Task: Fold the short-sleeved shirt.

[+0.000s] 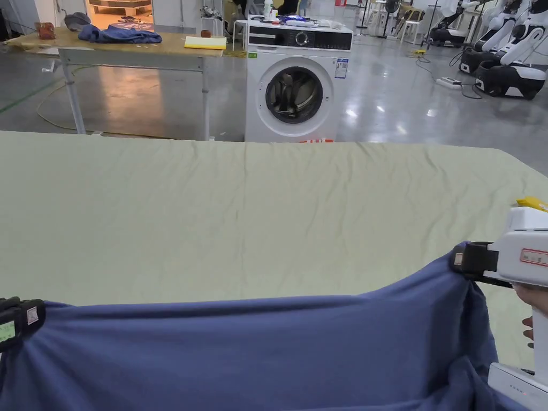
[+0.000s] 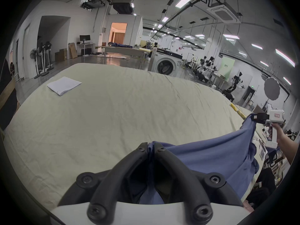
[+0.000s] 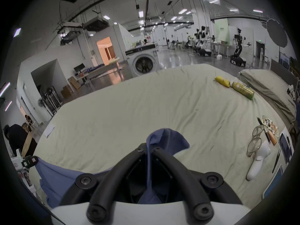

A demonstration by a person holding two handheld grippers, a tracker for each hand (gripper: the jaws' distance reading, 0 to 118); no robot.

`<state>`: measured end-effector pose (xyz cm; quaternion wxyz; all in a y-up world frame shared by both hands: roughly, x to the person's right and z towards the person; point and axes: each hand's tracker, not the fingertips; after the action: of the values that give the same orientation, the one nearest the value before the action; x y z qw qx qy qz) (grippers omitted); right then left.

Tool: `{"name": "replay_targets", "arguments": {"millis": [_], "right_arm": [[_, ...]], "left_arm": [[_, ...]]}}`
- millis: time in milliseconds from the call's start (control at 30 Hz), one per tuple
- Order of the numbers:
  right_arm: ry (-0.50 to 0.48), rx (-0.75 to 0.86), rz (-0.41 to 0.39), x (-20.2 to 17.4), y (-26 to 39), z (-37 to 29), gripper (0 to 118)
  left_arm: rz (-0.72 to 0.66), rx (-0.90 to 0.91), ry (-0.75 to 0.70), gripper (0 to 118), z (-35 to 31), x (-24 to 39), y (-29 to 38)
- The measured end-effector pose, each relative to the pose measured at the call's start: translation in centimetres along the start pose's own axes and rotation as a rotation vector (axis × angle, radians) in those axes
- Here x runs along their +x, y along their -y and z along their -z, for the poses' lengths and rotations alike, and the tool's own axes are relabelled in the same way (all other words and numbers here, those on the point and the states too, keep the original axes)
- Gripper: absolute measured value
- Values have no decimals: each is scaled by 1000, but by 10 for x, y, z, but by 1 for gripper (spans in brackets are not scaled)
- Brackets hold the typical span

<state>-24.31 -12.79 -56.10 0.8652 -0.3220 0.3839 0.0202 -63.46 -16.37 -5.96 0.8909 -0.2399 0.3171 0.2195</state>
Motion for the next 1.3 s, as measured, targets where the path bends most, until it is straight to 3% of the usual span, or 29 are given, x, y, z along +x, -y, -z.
{"name": "replay_targets", "arguments": {"millis": [200,400,467,500,533,567,600,633,667,700,733,867,933,1000,1033,1100,1133,1167,1300], "right_arm": [[6,-2,3,22,75,-72,0],[3,-137,132,56,176,-137,0],[17,-168,114,64,194,-138,1],[17,-169,115,67,200,-136,9],[17,-159,126,70,205,-133,29],[13,-149,127,71,207,-131,37],[49,-125,106,69,207,-131,37],[84,-82,77,65,204,-134,69],[82,-52,59,61,201,-137,96],[60,-17,51,54,194,-145,112],[24,25,34,47,188,-154,117],[-30,215,-59,2,169,-187,116],[-46,404,-108,-31,167,-207,111],[-73,595,-141,-56,171,-222,94],[-80,670,-160,-69,173,-226,74],[-80,731,-139,-87,176,-228,20],[-85,737,-118,-92,176,-227,0],[-106,717,-99,-95,175,-227,0],[-120,680,-153,-100,171,-233,0]], "left_arm": [[54,-6,46,0,-54,3,47],[4,-135,68,1,-101,0,130],[8,-150,57,9,-106,0,151],[12,-170,43,20,-106,-1,161],[21,-180,46,51,-106,-1,167],[27,-175,33,51,-107,0,171],[58,-165,-3,60,-109,2,172],[61,-142,-24,79,-113,3,169],[43,-103,-27,86,-117,5,165],[16,-51,-2,86,-125,10,156],[2,1,25,86,-134,15,148],[60,252,16,86,-165,51,120],[95,441,-22,85,-182,80,118],[117,596,-35,77,-193,104,119],[124,649,-42,62,-196,115,120],[166,701,-58,13,-193,119,130],[197,694,-90,0,-191,126,131],[240,679,-108,0,-190,132,133],[254,648,-76,0,-195,133,136]]}}
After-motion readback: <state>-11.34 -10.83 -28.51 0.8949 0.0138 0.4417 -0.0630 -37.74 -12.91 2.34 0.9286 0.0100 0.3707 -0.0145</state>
